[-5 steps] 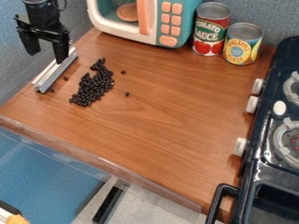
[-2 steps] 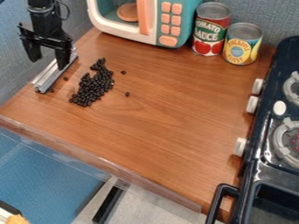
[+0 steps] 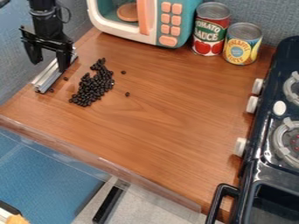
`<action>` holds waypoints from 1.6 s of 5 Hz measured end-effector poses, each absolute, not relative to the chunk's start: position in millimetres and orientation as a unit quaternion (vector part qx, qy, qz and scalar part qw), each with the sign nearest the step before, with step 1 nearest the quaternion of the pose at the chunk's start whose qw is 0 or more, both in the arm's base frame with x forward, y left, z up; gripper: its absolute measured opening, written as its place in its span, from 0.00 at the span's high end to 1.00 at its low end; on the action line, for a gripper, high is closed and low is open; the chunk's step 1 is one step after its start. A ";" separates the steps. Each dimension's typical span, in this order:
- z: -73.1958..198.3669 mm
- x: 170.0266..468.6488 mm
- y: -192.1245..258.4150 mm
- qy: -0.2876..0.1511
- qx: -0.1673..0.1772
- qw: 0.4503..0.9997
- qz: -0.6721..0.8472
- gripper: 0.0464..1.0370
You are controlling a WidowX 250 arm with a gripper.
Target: Sweep into pile
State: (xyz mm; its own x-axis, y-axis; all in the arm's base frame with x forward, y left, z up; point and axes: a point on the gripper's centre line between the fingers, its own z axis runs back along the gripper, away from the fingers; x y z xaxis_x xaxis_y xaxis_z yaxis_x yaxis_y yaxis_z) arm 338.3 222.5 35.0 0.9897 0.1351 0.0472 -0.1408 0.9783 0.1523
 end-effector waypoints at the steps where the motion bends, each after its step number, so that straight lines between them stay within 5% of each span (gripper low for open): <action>1: 35.1 338.5 222.4 -0.018 0.079 0.994 0.070 0.04; 2: 35.1 339.5 224.2 -0.022 0.085 0.994 0.070 0.09; 4: 31.8 341.4 222.8 -0.022 0.091 0.993 0.077 0.69; 5: 30.3 341.8 221.8 -0.023 0.094 0.992 0.077 0.73; 6: 30.6 341.8 222.3 -0.023 0.100 0.992 0.079 0.67; 8: 15.0 337.5 221.8 -0.002 0.096 0.992 0.085 0.12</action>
